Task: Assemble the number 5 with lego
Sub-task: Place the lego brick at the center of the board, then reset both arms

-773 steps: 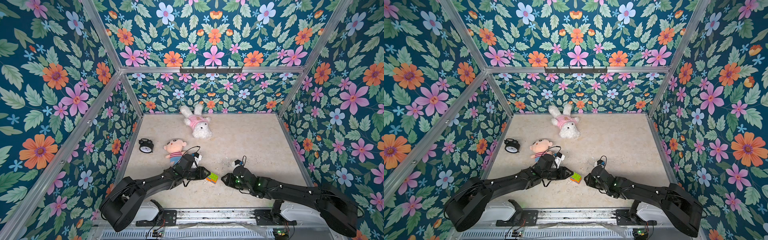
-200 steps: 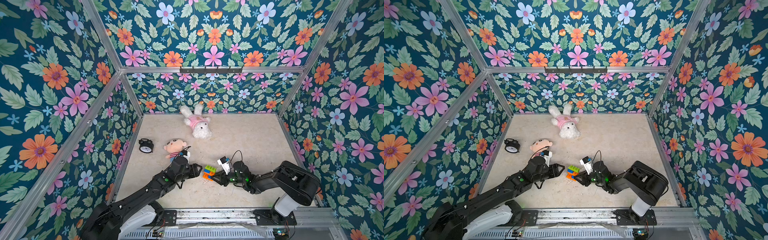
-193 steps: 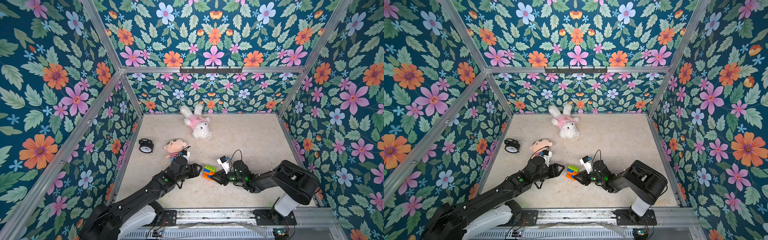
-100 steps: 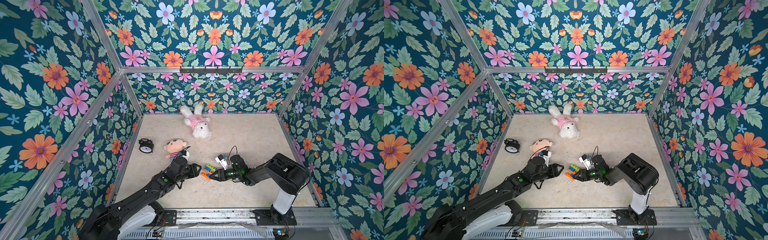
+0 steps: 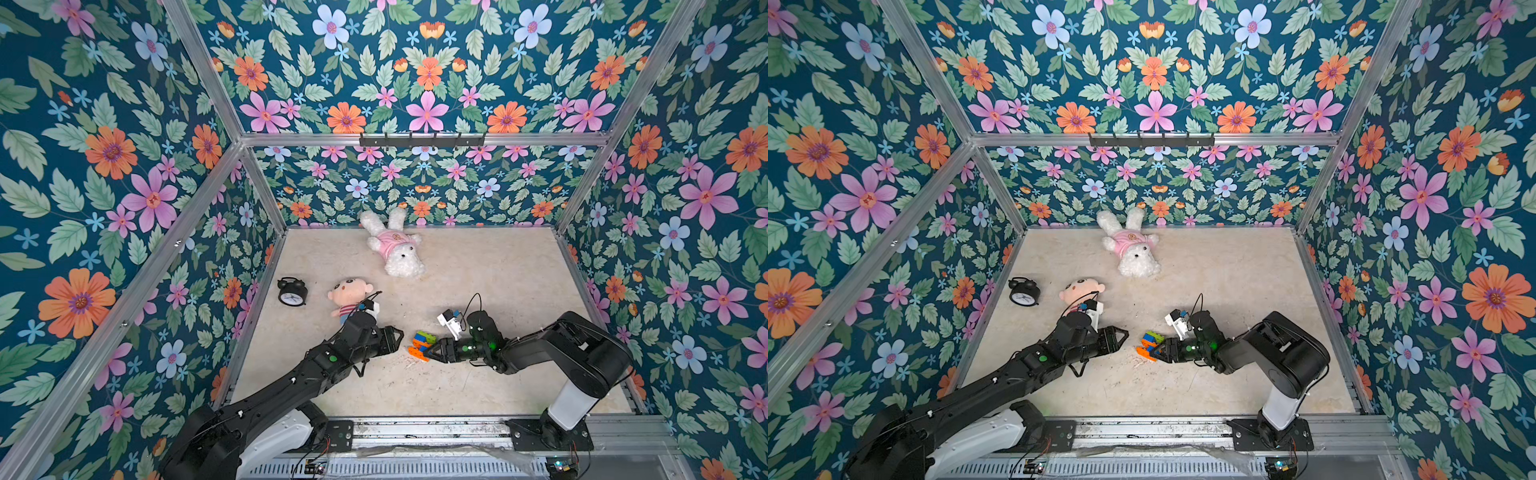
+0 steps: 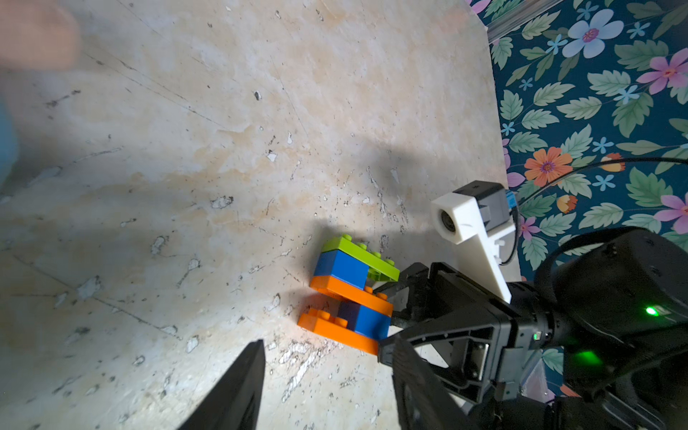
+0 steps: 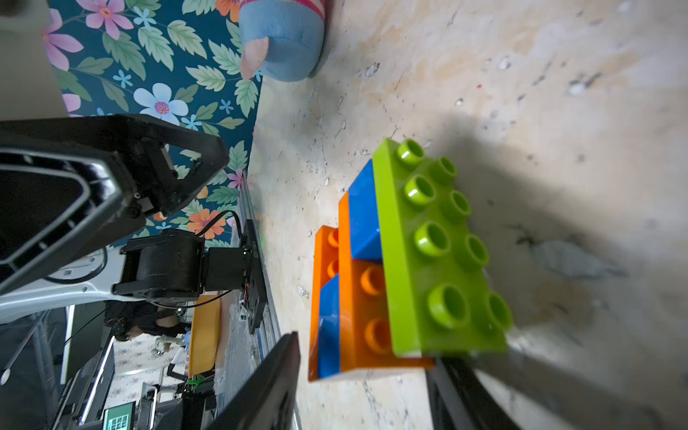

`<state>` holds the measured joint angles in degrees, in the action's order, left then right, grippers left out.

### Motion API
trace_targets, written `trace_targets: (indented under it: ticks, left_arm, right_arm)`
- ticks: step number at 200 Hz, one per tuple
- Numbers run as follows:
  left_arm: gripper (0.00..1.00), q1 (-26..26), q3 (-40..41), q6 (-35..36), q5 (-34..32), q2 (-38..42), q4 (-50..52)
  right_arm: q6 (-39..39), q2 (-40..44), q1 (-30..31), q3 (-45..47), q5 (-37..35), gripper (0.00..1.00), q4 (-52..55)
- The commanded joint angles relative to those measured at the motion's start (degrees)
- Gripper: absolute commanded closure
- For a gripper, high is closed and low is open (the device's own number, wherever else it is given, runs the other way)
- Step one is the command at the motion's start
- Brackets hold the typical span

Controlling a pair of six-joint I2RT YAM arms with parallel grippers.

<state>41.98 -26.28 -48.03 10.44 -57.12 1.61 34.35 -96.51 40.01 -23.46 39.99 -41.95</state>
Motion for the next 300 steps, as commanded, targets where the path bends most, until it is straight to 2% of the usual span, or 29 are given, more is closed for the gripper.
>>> trace_targets:
  ticks: [1,45,67,83,104,106,111,125,134,146,166,177,187,205,219,233,251,259,265,272,284,292,300]
  left_arm:
    - [0.4,-0.06,-0.61,0.69,-1.02,0.05,-0.21]
    - [0.38,-0.1,-1.32,1.83,-3.59,1.58,1.52]
    - [0.34,-0.07,-1.84,3.38,-10.56,5.54,4.99]
    - [0.25,-0.08,-2.43,5.93,-20.58,9.43,8.54]
    - [0.08,-0.23,-2.89,11.37,-33.29,13.9,9.2]
    - [0.06,-0.23,-2.89,11.91,-34.54,14.19,9.03]
    - [0.02,-0.38,-2.97,13.25,-37.76,14.78,8.62]
    - [0.01,-0.83,-3.24,16.58,-48.45,15.44,7.45]
    - [0.01,-1.69,-3.09,19.03,-54.48,15.46,5.51]
    - [0.01,-3.85,-1.73,23.39,-60.12,15.38,0.45]
    - [0.01,-10.87,3.43,30.88,-65.16,14.67,-12.49]
    - [0.01,-16.57,5.75,33.15,-63.26,13.32,-17.13]
    - [0.01,-21.5,6.0,33.95,-58.91,11.32,-18.27]
    - [0.01,-27.24,8.36,39.76,-54.87,4.5,-26.92]
    - [0.01,-29.84,9.32,45.75,-51.43,-1.84,-34.4]
    - [0.01,-32.1,9.53,49.24,-45.95,-8.51,-39.41]
    - [0.01,-34.03,12.93,48.99,-39.27,-15.39,-51.42]
    - [0.01,-34.85,14.79,50.33,-36.0,-18.15,-60.25]
    - [0.01,-34.89,14.73,50.19,-33.62,-18.59,-61.09]
    - [0.01,-35.86,14.75,49.72,-30.34,-19.16,-61.96]
    - [0.01,-37.92,16.11,47.91,-26.2,-22.44,-70.55]
    - [0.01,-39.12,16.18,46.75,-22.78,-24.85,-73.87]
    - [0.01,-39.51,15.8,47.46,-19.79,-28.18,-76.35]
  right_arm:
    - [-1.7,3.26,-0.26,0.41,-6.47,0.4,11.89]
    - [-3.62,12.09,-1.09,-0.07,-15.33,0.37,25.92]
    - [-4.0,20.01,-1.15,-1.82,-22.86,0.37,34.75]
    - [-4.6,28.17,-1.1,-4.4,-32.85,0.36,42.03]
    - [-6.36,39.51,-1.16,-6.01,-53.72,0.3,46.56]
    - [-6.87,40.34,-1.16,-5.92,-55.31,0.29,46.36]
    - [-7.75,42.88,-1.29,-5.5,-60.11,0.18,46.22]
    - [-10.11,47.82,-3.29,-4.93,-70.37,0.08,44.82]
    - [-12.52,49.75,-6.19,-4.65,-73.2,0.03,43.32]
    - [-15.55,51.05,-11.8,-2.85,-73.99,0.01,38.8]
    - [-21.41,49.27,-21.12,2.67,-73.88,0.01,26.13]
    - [-23.55,47.22,-24.5,4.52,-74.28,0.01,21.28]
    - [-26.24,44.19,-26.83,6.57,-74.3,0.01,14.8]
    - [-33.48,37.68,-28.07,10.43,-73.53,0.01,1.25]
    - [-37.87,31.62,-28.79,13.59,-72.96,0.01,-11.14]
    - [-39.24,27.23,-29.17,13.04,-70.13,0.01,-13.51]
    - [-38.6,22.6,-30.15,13.91,-64.84,0.01,-22.44]
    - [-38.49,21.54,-30.46,14.35,-62.31,0.01,-25.62]
    - [-38.49,20.31,-31.48,15.22,-59.73,0.01,-29.58]
    - [-37.41,19.28,-32.36,14.49,-59.16,0.01,-28.26]
    - [-36.71,17.26,-34.57,16.0,-54.83,0.01,-32.86]
    - [-35.62,17.11,-35.5,17.64,-54.06,0.01,-35.43]
    - [-35.31,16.47,-36.87,19.49,-49.86,0.01,-38.72]
